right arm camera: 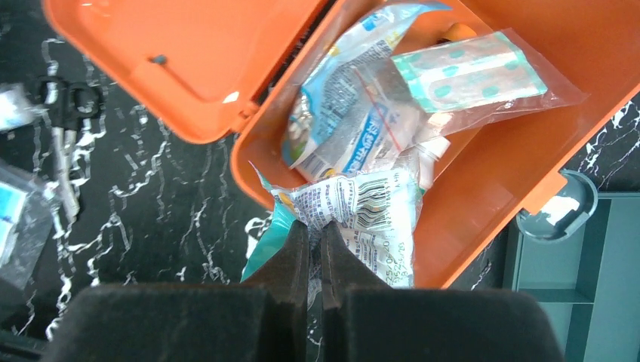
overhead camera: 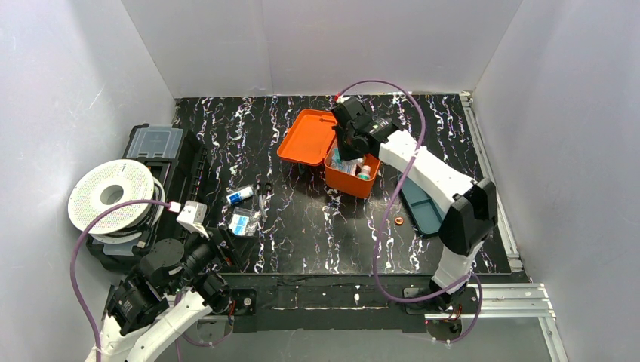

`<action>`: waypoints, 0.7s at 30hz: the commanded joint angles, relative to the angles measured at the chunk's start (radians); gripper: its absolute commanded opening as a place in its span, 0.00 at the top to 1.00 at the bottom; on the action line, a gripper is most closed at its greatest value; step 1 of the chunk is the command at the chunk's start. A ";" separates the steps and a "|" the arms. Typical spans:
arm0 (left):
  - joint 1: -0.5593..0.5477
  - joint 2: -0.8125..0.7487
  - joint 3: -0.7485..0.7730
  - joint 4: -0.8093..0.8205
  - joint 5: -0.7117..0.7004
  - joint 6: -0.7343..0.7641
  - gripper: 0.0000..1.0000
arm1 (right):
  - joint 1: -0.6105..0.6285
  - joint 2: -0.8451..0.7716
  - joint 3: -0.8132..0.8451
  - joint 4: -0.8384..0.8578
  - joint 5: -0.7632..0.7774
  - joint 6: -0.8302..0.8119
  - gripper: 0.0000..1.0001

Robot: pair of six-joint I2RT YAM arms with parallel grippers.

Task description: Organize the medicine kit

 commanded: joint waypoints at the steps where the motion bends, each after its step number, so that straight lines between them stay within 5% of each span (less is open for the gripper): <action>1: 0.000 0.010 0.005 0.001 -0.014 0.003 0.01 | -0.042 0.059 0.047 -0.038 -0.003 0.013 0.99; 21: 0.000 -0.038 0.002 0.003 -0.001 0.003 0.00 | -0.108 0.180 -0.118 -0.030 -0.008 0.070 0.99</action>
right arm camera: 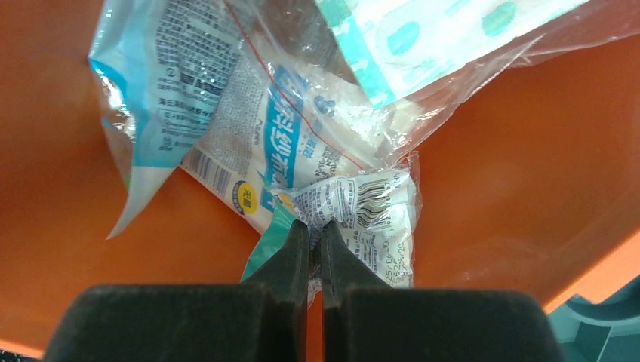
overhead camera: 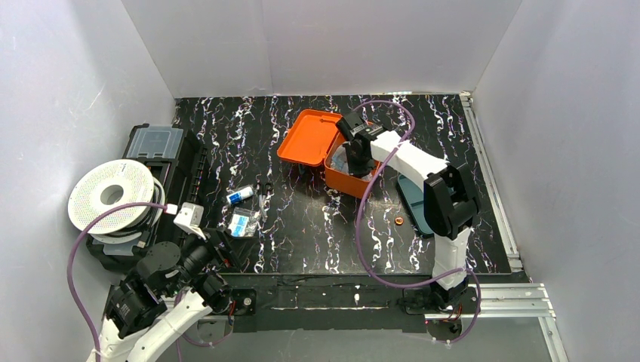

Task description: Organize the medicine kit

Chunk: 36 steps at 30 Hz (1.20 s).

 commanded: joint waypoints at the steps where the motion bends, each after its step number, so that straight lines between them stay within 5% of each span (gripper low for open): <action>1: -0.001 -0.014 0.002 0.003 -0.002 0.004 0.00 | -0.007 -0.003 -0.021 -0.002 0.018 0.019 0.99; 15: 0.000 0.001 0.003 -0.001 -0.007 0.000 0.01 | -0.001 -0.192 0.083 -0.060 0.063 0.024 0.48; 27: -0.001 0.022 0.005 -0.004 -0.019 -0.001 0.01 | 0.099 -0.400 0.041 -0.023 0.070 0.010 0.34; 36: -0.001 0.041 0.006 -0.008 -0.030 -0.003 0.00 | 0.210 -0.520 -0.144 0.118 -0.064 0.063 0.30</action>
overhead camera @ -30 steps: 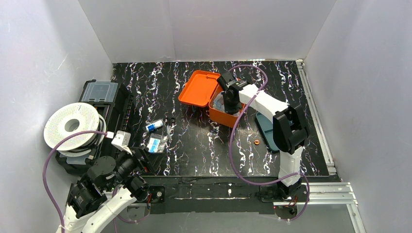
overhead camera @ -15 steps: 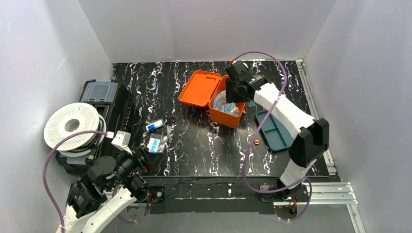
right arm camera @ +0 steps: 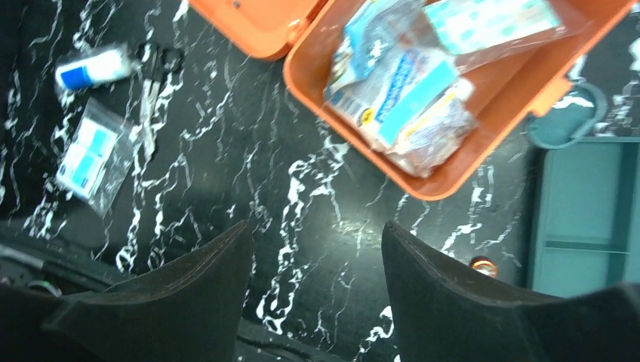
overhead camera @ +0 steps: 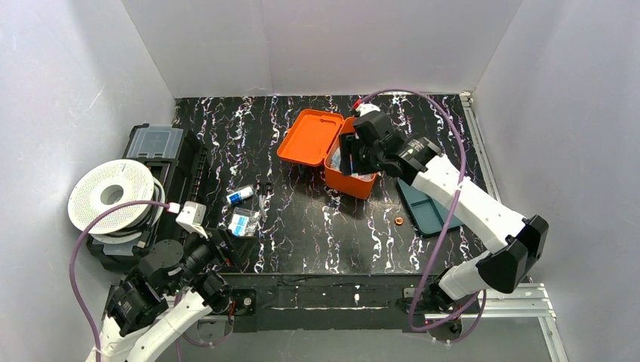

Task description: Organize the medicine kit

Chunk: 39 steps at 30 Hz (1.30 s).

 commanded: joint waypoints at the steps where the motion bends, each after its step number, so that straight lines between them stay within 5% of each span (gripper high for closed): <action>1: 0.000 0.026 0.007 -0.002 -0.031 -0.004 0.01 | 0.073 -0.037 -0.078 0.106 -0.072 0.045 0.29; 12: -0.001 0.030 0.010 -0.009 -0.051 -0.013 0.00 | 0.232 0.055 -0.179 0.304 -0.183 0.141 0.23; 25: 0.000 -0.039 0.005 -0.002 -0.057 -0.011 0.01 | 0.354 0.342 -0.029 0.409 -0.239 0.205 0.13; 39: -0.001 -0.053 0.001 0.006 -0.044 -0.004 0.01 | 0.356 0.586 0.243 0.437 -0.104 0.232 0.13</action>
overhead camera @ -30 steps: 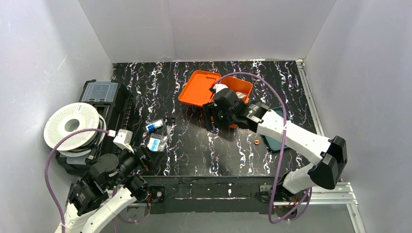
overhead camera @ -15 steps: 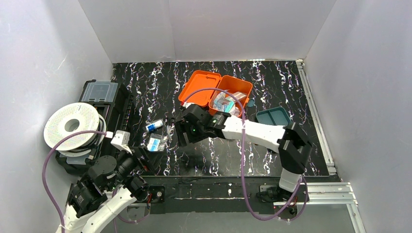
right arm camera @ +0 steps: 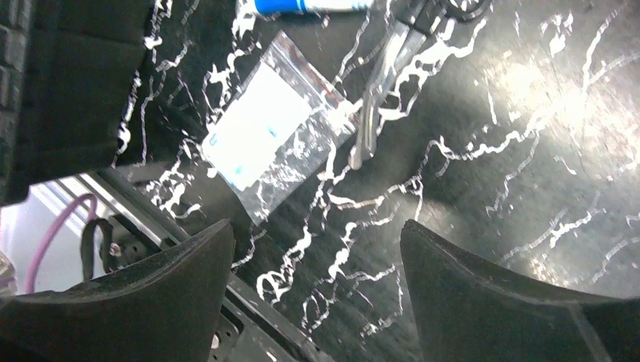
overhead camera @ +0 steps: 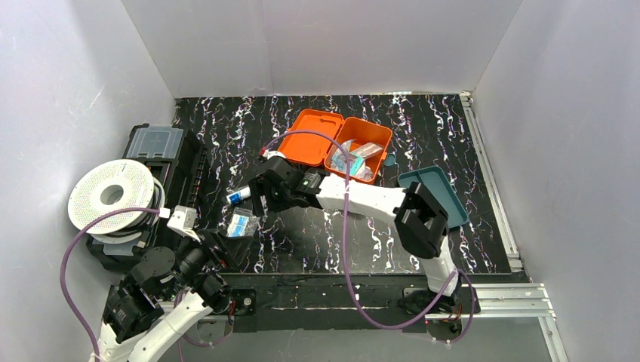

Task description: Organize the medicine kit

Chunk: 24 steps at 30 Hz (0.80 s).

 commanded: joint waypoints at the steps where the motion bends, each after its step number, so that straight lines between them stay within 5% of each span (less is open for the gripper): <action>1: 0.000 0.008 0.001 0.006 -0.009 0.003 0.01 | -0.001 0.052 0.123 0.045 0.064 0.018 0.13; 12: 0.000 0.002 0.001 0.009 0.000 0.006 0.00 | -0.009 0.256 0.349 0.089 0.055 0.055 0.08; 24: -0.001 0.001 -0.001 0.014 0.014 0.007 0.00 | -0.054 0.408 0.419 0.158 -0.034 0.340 0.07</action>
